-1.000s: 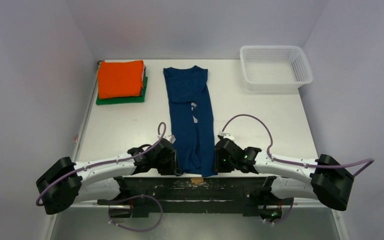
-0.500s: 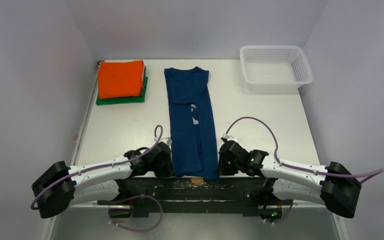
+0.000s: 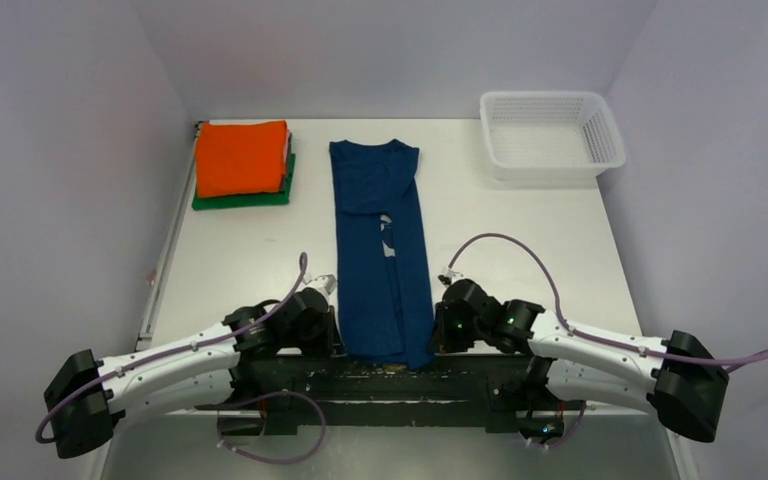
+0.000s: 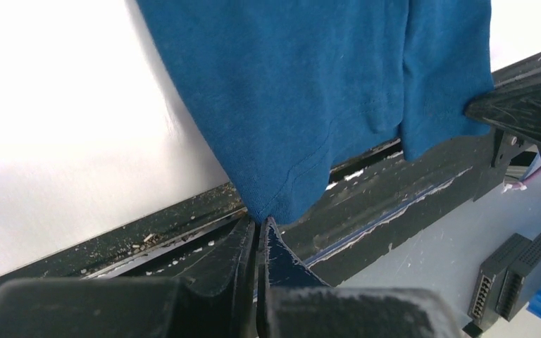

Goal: Fold and stack the t-shirts
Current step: Grab the bottom of the folded rectangular tshirt with both arms, then fold the folded rectangular tshirt in 1/3 of the way

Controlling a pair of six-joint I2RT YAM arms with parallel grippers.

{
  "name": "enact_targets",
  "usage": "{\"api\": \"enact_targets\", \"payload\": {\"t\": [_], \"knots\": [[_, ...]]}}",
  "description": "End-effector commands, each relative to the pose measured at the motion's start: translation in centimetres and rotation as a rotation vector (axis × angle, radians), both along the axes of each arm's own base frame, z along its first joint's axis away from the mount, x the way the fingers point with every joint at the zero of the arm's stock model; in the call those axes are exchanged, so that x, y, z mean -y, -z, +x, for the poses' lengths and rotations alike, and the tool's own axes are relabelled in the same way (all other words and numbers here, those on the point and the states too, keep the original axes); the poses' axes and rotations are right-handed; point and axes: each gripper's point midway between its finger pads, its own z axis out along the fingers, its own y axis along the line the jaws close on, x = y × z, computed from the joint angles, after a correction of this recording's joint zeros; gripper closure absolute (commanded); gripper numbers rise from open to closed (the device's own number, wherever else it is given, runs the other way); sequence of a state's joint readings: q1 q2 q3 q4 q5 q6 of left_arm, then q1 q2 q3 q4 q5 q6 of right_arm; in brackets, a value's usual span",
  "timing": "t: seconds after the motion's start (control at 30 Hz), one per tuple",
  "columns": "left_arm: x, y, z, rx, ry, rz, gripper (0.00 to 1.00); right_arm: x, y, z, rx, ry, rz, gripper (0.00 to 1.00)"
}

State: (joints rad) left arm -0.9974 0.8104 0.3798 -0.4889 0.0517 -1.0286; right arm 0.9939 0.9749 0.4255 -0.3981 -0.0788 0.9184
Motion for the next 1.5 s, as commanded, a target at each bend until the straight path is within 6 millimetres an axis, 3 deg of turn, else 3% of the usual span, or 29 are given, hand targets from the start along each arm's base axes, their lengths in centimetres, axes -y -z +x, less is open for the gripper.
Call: {"api": "enact_targets", "payload": {"t": [0.0,0.07,0.23,0.33,0.43,0.53,0.8,1.03,1.47], "knots": [[1.8,-3.4,3.3,0.141,-0.017,-0.024,1.00,-2.4,-4.5,3.5,0.133,0.029,0.060,1.00],[2.3,-4.3,4.7,0.179,-0.023,-0.013,1.00,-2.4,-5.4,4.8,0.157,0.051,0.036,1.00],[2.8,-6.0,8.8,0.173,-0.051,-0.031,1.00,-2.7,-8.1,10.3,0.258,0.159,0.073,1.00],[0.9,-6.8,12.4,0.238,-0.157,0.075,1.00,-2.9,-9.1,13.4,0.290,0.190,0.074,1.00],[0.7,-8.3,15.1,0.270,-0.180,0.096,1.00,-3.3,-10.2,16.5,0.323,0.208,0.056,1.00],[-0.2,-9.2,18.2,0.278,-0.239,0.128,1.00,-2.9,-10.2,19.7,0.317,0.243,0.049,1.00],[-1.5,-8.4,24.4,0.220,-0.289,0.194,1.00,-2.6,-8.6,27.1,0.316,0.261,0.035,1.00],[-1.9,-6.8,28.0,0.170,-0.287,0.191,1.00,-2.6,-7.8,31.3,0.319,0.278,0.035,1.00],[-1.8,-5.3,32.7,0.138,-0.283,0.150,0.98,-2.2,-5.8,35.9,0.314,0.284,0.030,1.00]]}}
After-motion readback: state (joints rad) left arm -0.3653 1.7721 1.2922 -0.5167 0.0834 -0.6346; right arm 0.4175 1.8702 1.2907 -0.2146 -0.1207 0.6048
